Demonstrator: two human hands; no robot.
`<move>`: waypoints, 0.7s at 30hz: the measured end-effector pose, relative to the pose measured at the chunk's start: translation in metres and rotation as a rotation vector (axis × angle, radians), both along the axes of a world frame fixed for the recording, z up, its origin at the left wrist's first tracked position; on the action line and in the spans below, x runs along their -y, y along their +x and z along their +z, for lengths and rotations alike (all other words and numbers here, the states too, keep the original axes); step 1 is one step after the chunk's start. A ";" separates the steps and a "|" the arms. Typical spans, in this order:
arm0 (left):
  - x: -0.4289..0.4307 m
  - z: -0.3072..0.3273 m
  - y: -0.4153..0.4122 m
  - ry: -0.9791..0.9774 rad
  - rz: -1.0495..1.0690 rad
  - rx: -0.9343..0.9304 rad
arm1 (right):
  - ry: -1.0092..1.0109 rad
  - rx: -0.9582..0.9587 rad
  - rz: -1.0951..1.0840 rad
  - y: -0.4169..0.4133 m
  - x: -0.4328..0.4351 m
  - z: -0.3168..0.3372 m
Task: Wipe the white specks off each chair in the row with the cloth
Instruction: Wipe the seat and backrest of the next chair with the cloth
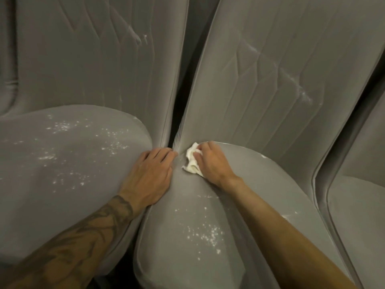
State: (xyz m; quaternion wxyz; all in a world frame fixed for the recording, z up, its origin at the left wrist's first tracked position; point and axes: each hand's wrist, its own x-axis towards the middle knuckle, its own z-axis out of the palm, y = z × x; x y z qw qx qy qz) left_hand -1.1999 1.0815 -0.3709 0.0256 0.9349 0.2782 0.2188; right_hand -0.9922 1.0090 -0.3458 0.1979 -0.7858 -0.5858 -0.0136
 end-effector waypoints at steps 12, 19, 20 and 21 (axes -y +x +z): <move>0.001 0.003 -0.002 -0.012 -0.023 0.001 | -0.017 0.026 0.027 0.000 0.028 0.003; -0.002 -0.003 -0.001 0.007 -0.025 0.012 | 0.029 -0.008 0.160 -0.045 0.058 0.001; -0.002 -0.003 -0.001 0.011 -0.023 0.010 | 0.008 0.007 0.218 -0.043 0.069 0.002; -0.003 -0.004 -0.002 0.014 -0.020 0.009 | -0.009 0.023 0.239 -0.035 0.075 0.004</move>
